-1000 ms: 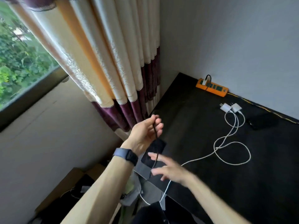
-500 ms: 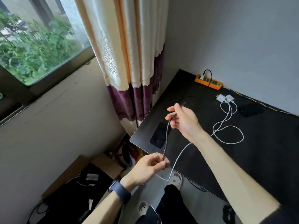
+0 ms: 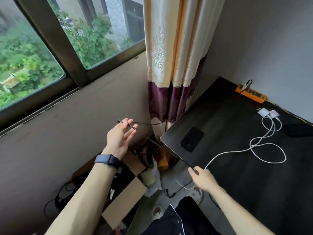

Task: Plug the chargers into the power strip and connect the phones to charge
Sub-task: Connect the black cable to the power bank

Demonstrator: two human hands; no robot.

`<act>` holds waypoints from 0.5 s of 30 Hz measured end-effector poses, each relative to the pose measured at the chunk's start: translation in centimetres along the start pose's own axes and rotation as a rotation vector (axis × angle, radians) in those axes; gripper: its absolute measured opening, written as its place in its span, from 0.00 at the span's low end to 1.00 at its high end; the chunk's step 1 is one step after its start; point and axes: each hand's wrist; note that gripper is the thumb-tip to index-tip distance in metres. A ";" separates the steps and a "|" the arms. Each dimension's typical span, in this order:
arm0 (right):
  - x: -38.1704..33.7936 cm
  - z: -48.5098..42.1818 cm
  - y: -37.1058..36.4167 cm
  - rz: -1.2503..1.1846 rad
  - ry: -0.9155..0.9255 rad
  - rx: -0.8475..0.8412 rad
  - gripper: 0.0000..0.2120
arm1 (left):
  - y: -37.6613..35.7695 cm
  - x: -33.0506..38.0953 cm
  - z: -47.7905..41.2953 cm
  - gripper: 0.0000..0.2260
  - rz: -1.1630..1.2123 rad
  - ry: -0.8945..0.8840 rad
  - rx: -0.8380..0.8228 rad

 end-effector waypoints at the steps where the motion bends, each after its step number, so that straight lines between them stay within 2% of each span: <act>1: 0.7 -0.1 -0.2 0.016 -0.055 -0.029 0.18 | 1.1 -0.3 -0.5 0.09 -0.054 0.002 0.046; 3: 1.3 0.0 -0.7 -0.062 -0.118 -0.050 0.21 | 3.4 -1.5 -1.7 0.10 -0.149 0.005 0.149; 6: 0.3 0.3 -1.6 -0.343 -0.129 0.046 0.21 | 6.7 -3.6 -3.3 0.16 -0.431 0.018 0.346; 8: -1.0 0.6 -2.0 -0.361 -0.020 0.066 0.19 | 7.9 -5.4 -3.7 0.24 -0.939 -0.014 0.493; 9: -1.7 0.9 -2.3 -0.340 0.041 0.057 0.18 | 7.8 -6.3 -3.4 0.26 -1.179 -0.097 0.503; 10: -2.3 1.3 -2.8 -0.306 0.096 0.044 0.17 | 6.9 -7.2 -2.7 0.25 -1.336 -0.204 0.440; 12: -3.6 2.2 -3.5 -0.276 0.165 0.057 0.13 | 4.5 -8.9 -1.0 0.20 -1.434 -0.280 0.108; 14: -4.5 2.8 -3.7 -0.346 0.181 0.114 0.12 | 2.3 -10.5 0.6 0.16 -1.478 -0.109 -0.233; 15: -4.9 3.0 -3.5 -0.387 0.175 0.148 0.13 | 1.6 -11.2 1.2 0.16 -1.512 -0.057 -0.335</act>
Point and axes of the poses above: each hand's wrist, its own z-axis away from the middle knuckle, its own y-axis out of the back of the hand, x = y × z, and after that the axes turned 11 degrees about y, right-handed
